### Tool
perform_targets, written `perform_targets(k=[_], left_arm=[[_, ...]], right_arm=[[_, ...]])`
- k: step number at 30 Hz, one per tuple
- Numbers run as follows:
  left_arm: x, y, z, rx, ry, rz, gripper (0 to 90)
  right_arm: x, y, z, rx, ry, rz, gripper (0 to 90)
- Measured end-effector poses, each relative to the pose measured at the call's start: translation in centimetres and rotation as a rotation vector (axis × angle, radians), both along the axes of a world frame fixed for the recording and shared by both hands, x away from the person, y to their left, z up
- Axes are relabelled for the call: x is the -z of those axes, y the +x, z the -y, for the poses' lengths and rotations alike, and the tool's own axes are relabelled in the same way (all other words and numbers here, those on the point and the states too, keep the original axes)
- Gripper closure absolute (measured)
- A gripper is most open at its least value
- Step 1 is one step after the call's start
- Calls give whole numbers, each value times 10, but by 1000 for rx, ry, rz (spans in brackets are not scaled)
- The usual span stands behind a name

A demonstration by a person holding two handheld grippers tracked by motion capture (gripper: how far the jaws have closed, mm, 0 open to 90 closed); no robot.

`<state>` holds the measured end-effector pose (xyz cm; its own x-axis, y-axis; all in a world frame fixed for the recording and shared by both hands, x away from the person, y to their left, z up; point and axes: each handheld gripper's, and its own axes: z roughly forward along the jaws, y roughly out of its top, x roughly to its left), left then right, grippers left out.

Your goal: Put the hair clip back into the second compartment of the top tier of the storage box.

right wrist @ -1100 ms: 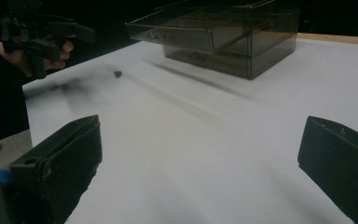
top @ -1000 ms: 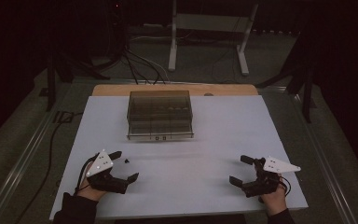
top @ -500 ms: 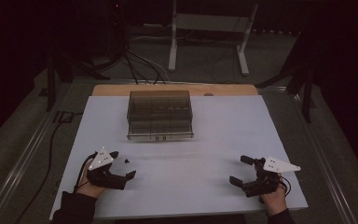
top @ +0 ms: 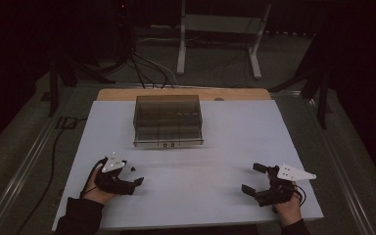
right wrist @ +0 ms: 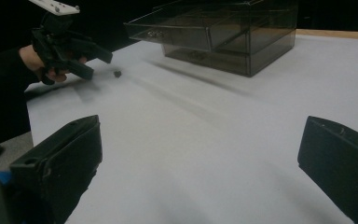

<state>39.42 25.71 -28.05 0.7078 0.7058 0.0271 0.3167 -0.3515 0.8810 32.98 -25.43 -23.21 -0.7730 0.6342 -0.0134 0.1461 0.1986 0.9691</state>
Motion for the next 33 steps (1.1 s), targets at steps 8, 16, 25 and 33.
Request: perform_targets(k=[8, 16, 25, 33], left_arm=[[1, 5, 0, -32, 23, -4, 247], [2, 8, 3, -46, 59, 3, 395], [3, 11, 4, -49, 78, -1, 488], [4, 15, 7, -46, 100, -18, 560]], right_arm=[[0, 0, 0, -2, -3, -3, 0], [0, 0, 0, 1, -8, -5, 0], [1, 1, -1, 1, -11, -5, 0], [1, 0, -1, 2, -11, -8, 0]])
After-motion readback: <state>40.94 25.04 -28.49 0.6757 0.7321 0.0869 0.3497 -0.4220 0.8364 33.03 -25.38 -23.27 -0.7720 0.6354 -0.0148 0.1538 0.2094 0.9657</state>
